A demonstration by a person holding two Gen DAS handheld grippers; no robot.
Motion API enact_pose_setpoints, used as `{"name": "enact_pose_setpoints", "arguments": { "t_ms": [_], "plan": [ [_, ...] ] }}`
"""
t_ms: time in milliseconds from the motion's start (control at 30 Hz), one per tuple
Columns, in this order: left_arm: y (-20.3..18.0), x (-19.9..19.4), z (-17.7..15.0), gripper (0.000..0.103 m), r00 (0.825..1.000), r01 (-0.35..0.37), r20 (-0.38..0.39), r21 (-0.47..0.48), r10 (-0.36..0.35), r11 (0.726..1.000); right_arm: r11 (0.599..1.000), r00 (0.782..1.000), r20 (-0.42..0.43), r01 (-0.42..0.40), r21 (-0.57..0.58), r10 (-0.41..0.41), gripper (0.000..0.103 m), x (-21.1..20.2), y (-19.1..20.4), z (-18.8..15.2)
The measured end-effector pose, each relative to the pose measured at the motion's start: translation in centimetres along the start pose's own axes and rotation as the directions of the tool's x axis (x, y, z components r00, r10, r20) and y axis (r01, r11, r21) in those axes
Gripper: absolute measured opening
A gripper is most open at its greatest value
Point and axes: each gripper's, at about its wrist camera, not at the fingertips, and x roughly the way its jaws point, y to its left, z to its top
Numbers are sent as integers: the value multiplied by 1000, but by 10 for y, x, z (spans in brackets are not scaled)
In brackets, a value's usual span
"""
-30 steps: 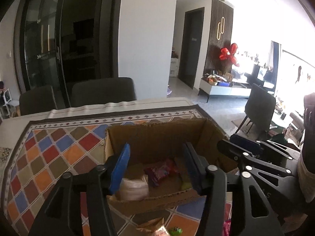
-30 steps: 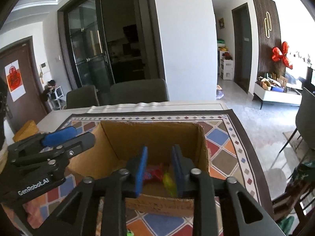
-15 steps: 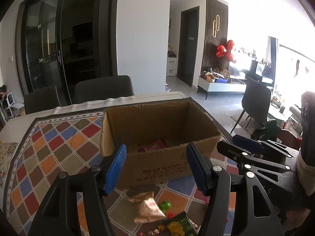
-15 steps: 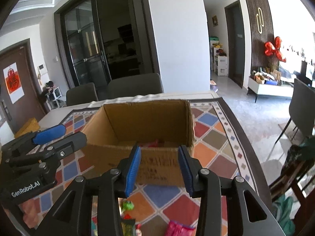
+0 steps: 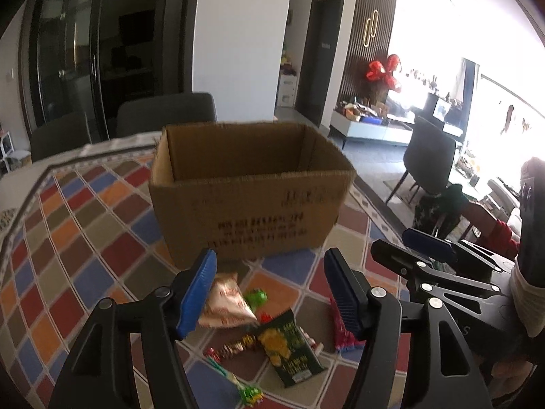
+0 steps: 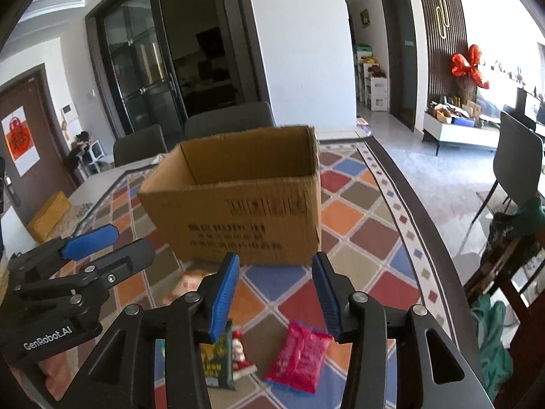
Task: Organize snacks
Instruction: 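Move both open tools back to the remaining snacks beside the box, then grasp the pink-red packet with the right tool while the left tool grasps the green cracker packet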
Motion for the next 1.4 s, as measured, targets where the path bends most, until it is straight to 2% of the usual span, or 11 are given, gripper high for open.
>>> {"name": "enact_pose_setpoints", "arguments": {
  "t_ms": [367, 767, 1100, 1400],
  "plan": [
    [-2, 21, -38, 65, 992, 34, -122, -33, -38, 999, 1000, 993, -117, 24, 16, -22, 51, 18, -9, -38],
    [4, 51, -72, 65, 964, 57, -253, -88, -78, 994, 998, 973, -226, 52, 22, -45, 51, 41, -13, -70],
    [11, 79, -83, 65, 932, 86, -336, -160, -136, 983, 998, 953, -300, 52, 35, -39, 53, 59, -16, -88],
    [10, 92, -84, 65, 921, 73, -366, -181, -136, 981, 997, 946, -320, 64, 47, -45, 53, 70, -18, -94]
  ]
}}
